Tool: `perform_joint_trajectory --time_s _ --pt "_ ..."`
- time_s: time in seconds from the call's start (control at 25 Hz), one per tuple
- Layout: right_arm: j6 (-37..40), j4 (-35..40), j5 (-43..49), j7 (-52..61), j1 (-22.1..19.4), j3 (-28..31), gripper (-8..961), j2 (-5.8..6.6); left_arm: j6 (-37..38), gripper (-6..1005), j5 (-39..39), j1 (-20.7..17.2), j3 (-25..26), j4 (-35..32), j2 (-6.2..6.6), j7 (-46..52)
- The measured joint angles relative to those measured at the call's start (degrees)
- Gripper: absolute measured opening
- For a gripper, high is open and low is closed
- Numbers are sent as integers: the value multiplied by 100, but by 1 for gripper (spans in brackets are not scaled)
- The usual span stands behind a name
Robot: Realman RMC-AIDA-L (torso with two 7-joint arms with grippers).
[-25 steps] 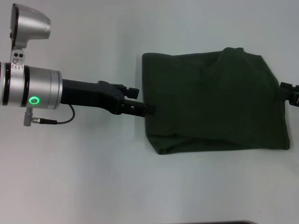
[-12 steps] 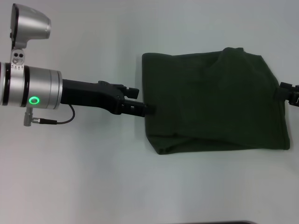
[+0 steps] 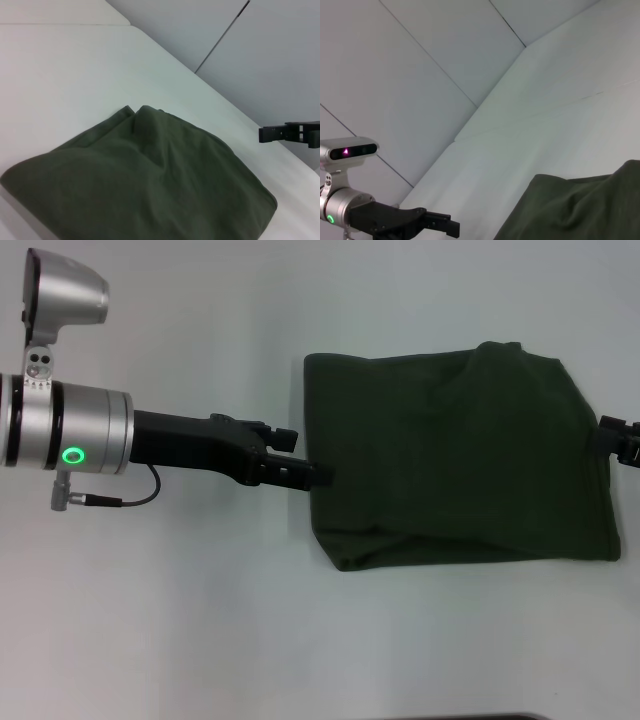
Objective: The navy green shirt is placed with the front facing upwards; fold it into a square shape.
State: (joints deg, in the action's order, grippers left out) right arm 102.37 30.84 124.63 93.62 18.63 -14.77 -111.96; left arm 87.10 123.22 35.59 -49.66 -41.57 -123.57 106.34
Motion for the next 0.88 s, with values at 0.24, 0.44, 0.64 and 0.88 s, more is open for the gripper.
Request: perform_joint_trajectory --time_s 0.24,0.44,0.64,0.88 --pt "0 1 0 -2 0 -6 842 0 0 917 0 0 0 -3 0 2" --pt "0 13 0 -2 0 -9 842 0 0 917 0 0 0 0 0 1" --pt "2 18 0 0 0 -23 842 0 0 917 0 0 0 0 1 0" --pt "2 19 0 18 -10 -34 841 0 7 917 0 0 0 0 15 0"
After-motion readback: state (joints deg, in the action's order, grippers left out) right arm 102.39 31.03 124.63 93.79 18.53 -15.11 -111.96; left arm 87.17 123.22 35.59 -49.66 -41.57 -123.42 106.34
